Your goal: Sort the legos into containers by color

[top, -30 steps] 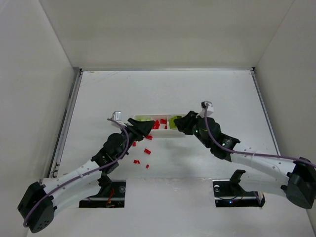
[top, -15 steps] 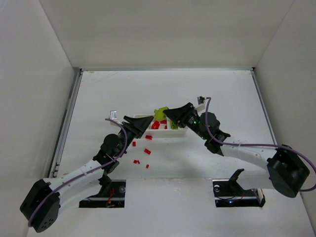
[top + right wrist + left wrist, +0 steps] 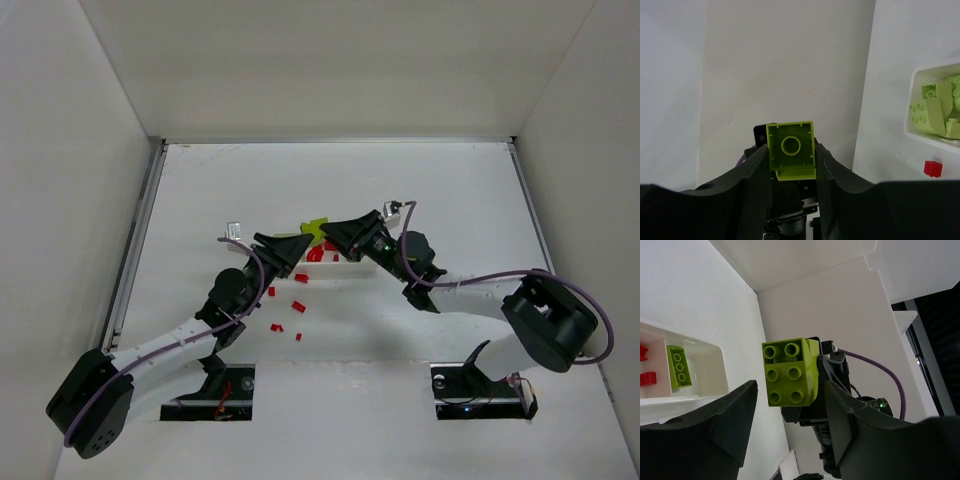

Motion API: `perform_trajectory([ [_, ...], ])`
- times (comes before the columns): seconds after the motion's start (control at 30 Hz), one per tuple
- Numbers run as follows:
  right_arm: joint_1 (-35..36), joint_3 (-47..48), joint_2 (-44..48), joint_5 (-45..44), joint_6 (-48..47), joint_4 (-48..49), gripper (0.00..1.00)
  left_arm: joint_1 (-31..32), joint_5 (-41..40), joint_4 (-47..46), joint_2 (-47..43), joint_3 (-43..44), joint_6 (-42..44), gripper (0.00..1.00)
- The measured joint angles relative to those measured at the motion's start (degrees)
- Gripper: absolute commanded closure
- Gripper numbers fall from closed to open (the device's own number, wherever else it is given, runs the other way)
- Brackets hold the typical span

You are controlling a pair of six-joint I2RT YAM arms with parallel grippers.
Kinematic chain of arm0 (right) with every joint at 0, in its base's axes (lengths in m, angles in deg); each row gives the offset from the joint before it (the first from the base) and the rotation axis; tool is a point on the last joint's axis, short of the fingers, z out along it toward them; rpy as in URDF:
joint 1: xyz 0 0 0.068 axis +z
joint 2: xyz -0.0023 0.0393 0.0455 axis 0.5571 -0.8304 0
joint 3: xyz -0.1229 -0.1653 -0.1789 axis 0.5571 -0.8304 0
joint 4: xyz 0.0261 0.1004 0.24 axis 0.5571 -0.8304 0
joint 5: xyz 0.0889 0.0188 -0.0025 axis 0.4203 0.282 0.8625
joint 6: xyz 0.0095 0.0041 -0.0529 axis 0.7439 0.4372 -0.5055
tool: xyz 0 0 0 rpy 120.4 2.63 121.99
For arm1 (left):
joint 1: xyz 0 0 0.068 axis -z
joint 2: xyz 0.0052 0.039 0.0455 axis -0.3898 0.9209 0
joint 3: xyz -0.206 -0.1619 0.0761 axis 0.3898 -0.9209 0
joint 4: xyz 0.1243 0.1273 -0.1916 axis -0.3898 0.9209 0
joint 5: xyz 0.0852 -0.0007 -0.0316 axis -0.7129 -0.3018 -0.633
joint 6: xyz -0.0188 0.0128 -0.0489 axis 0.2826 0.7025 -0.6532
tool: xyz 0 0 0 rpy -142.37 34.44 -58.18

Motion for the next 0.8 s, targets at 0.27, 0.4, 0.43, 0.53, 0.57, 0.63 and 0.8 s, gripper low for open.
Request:
perform_trajectory([
  [0.27,0.0,-0.26,-2.05,0.81,2.23,3.3,0.75,-0.66,0.13,-0.63,0.7,0.02,0.11,0.66],
  [0.4,0.0,-0.39,-2.12,0.79,2.29,3.76,0.74,-0.94,0.46,-1.09,1.09,0.15,-0.07,0.75],
  [0.43,-0.02,-0.52,-2.12,0.79,2.29,3.91,0.74,-1.07,0.68,-1.09,1.11,0.22,-0.07,0.77],
  [0.53,-0.48,-1.75,-2.1,0.98,2.4,5.38,0.74,-1.25,1.64,-0.87,1.09,0.22,0.02,0.79],
  [0.57,-0.83,-2.43,-2.05,1.18,2.54,6.05,0.74,-1.42,2.14,-0.63,1.07,0.22,0.09,0.8],
  [0.63,-1.81,-4.17,-1.57,1.53,2.64,6.73,0.74,-2.23,2.32,-0.02,0.74,0.22,0.57,0.8],
  [0.8,-6.14,-9.68,-0.02,1.68,2.6,6.8,0.74,-5.16,1.75,-0.24,-1.66,0.2,1.03,0.81],
])
